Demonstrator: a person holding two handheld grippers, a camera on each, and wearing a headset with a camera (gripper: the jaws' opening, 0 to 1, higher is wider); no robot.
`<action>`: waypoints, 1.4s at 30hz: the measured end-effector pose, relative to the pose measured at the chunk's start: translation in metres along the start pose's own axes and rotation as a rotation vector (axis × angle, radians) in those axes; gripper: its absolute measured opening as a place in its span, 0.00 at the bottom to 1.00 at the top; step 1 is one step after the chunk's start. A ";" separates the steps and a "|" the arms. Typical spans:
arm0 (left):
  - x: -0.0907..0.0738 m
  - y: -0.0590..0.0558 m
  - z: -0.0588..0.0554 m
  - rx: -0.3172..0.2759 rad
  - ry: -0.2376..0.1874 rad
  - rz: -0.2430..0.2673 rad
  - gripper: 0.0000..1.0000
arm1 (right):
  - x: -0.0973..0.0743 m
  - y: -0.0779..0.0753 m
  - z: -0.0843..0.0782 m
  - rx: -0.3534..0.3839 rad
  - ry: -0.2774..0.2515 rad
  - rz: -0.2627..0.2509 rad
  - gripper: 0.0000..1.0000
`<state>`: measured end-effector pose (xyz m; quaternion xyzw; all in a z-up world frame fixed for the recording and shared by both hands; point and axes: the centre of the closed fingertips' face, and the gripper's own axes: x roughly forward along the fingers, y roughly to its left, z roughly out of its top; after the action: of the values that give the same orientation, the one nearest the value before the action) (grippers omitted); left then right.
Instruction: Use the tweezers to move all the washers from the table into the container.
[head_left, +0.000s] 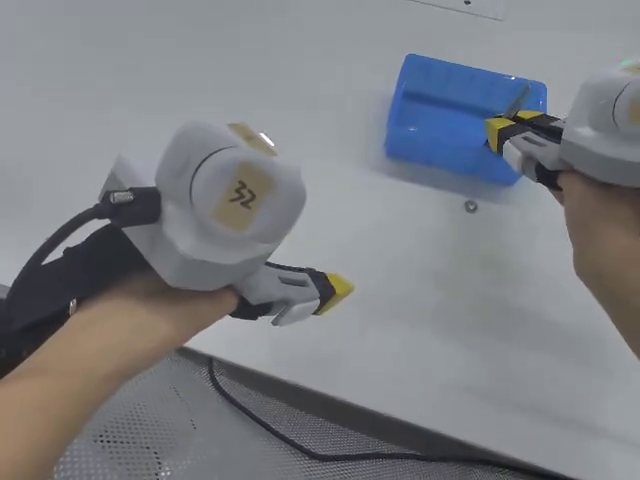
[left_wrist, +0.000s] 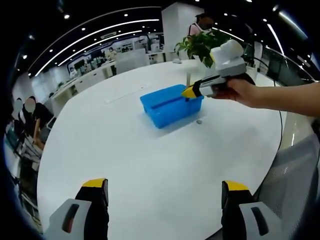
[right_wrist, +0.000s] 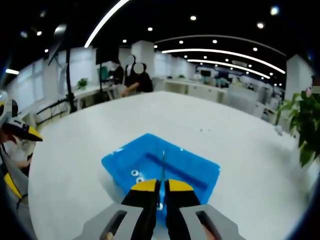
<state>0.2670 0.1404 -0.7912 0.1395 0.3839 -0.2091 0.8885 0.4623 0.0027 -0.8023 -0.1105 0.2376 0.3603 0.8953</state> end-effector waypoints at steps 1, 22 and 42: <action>0.000 -0.001 0.000 0.001 0.000 -0.001 0.96 | 0.002 0.000 0.002 -0.002 0.003 0.006 0.02; -0.003 0.001 0.004 0.006 -0.009 0.005 0.96 | -0.008 0.004 0.014 0.041 -0.023 0.015 0.03; -0.005 0.001 0.005 0.008 -0.017 0.015 0.96 | -0.059 0.017 0.054 0.070 -0.183 0.029 0.03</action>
<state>0.2680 0.1405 -0.7840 0.1441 0.3745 -0.2052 0.8927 0.4324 0.0000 -0.7261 -0.0424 0.1688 0.3733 0.9112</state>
